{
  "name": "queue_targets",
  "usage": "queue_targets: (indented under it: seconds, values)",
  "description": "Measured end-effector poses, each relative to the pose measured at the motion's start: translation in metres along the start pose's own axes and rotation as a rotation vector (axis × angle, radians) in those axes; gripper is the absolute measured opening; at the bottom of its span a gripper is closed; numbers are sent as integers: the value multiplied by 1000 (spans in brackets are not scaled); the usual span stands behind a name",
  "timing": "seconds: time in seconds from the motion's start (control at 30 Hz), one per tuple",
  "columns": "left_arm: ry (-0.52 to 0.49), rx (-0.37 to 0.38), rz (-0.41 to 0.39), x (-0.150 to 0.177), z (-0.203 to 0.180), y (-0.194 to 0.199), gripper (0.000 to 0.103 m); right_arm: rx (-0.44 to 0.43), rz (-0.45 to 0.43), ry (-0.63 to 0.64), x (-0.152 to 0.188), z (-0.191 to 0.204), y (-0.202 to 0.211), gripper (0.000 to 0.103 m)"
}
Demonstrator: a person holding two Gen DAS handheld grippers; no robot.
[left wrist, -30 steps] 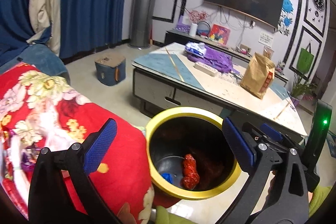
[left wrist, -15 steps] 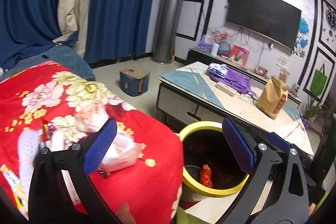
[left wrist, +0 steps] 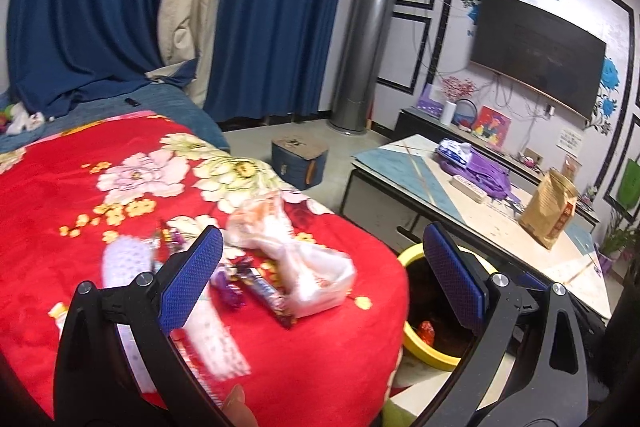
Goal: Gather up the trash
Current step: 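Move both tools back over the trash on the bed, then grasp the white foam net with the left tool while the right tool grasps the red candy tube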
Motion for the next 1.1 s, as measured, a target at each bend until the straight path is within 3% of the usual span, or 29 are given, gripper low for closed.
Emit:
queue_targets:
  seconds: [0.53, 0.77, 1.1]
  values:
    - [80, -104, -10, 5, 69, 18, 92, -97, 54, 149, 3, 73, -21, 83]
    - [141, -153, 53, 8, 108, 13, 92, -141, 109, 221, 12, 104, -33, 83]
    - [253, -138, 128, 18, 159, 2, 92, -212, 190, 286, 29, 141, -50, 83]
Point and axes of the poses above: each gripper's, at about its wrist camera, not at the fingertips, and y roughly against the way its jaws point, z to its left, x to its underside, the point moved 8 cm from there along -y, roughly the way its jaws point, and after that the axes turned 13 degrees about z, right-handed, at the moved point
